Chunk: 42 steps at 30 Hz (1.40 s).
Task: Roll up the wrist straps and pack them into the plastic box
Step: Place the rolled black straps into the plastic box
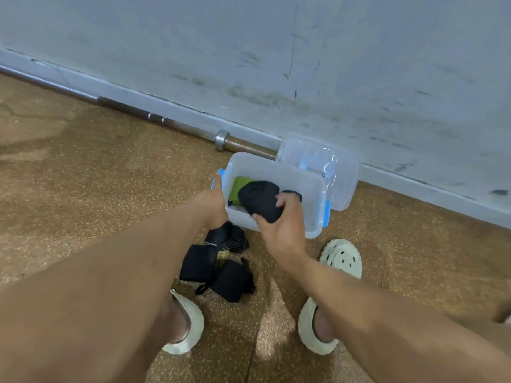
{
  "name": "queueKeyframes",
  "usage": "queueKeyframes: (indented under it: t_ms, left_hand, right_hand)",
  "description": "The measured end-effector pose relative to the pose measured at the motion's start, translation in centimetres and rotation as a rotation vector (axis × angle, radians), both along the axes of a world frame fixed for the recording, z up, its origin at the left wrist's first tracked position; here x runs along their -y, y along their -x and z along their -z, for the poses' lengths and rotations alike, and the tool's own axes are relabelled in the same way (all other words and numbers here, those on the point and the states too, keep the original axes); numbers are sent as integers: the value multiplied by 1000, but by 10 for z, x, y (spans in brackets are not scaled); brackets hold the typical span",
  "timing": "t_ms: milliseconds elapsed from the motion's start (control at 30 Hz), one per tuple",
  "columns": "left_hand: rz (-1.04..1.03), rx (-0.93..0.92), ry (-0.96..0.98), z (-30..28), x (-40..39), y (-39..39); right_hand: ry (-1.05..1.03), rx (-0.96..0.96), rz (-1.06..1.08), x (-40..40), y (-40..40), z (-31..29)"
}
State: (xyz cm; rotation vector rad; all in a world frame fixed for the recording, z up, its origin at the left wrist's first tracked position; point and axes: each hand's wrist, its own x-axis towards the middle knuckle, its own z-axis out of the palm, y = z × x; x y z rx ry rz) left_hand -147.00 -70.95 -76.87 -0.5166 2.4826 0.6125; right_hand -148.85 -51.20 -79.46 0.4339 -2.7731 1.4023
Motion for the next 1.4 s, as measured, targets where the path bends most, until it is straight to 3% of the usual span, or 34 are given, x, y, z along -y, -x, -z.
queueKeyframes:
  t_ms: [100, 367, 600, 1033, 1200, 1400]
  left_hand:
    - [-73, 15, -13, 0, -2, -1]
    - [-357, -104, -121, 6, 1, 3]
    - [-189, -75, -60, 14, 13, 4]
    - [-153, -25, -77, 15, 19, -1]
    - [-131, -17, -82, 12, 15, -7]
    - [-41, 28, -73, 6, 23, -10]
  right_hand:
    - [-134, 106, -4, 10, 47, -6]
    - [-487, 342, -406, 33, 96, 29]
    - [-576, 328, -587, 52, 103, 57]
    - [-479, 475, -419, 55, 105, 60]
    - [-147, 224, -36, 51, 52, 39]
    - [-204, 20, -120, 42, -37, 55]
